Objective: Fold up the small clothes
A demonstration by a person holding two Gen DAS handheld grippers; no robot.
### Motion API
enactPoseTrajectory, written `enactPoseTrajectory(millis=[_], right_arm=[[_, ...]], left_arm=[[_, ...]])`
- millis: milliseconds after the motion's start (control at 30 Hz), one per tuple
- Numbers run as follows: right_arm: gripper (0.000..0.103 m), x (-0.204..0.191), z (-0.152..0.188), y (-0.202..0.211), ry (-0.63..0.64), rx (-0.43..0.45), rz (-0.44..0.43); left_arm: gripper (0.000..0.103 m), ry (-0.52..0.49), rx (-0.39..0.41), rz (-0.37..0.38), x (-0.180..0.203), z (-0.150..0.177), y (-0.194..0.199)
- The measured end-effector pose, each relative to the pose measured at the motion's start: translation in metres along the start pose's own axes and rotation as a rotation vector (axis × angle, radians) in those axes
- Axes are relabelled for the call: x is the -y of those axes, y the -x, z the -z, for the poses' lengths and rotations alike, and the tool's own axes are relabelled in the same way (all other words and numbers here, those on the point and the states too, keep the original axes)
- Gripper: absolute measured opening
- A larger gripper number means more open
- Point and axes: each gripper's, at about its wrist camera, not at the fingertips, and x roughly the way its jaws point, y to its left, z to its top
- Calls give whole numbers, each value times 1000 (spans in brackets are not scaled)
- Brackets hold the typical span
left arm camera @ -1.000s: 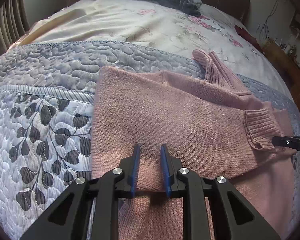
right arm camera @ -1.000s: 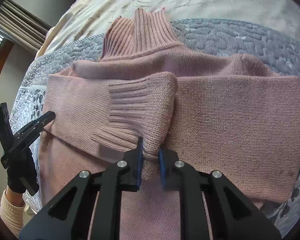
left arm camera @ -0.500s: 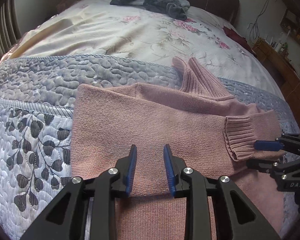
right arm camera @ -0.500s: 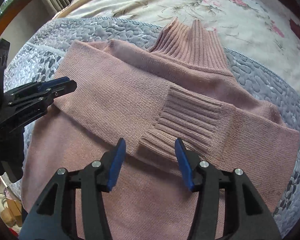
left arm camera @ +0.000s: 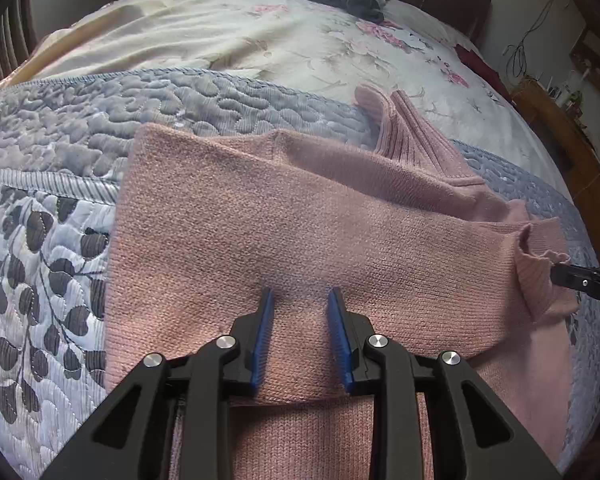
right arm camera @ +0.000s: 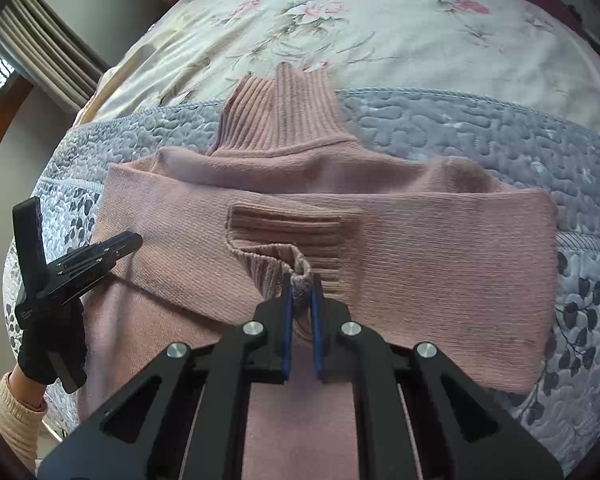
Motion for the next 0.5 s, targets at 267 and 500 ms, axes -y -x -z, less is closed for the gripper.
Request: enactPoseTrajectory(millis=[267, 500], right_arm=[[8, 76, 27, 15, -92, -45, 108], [31, 110, 30, 13, -201, -58, -5]], left_arm=[[29, -10, -1, -22, 3, -1, -2], [29, -45, 54, -28, 19, -9, 15]])
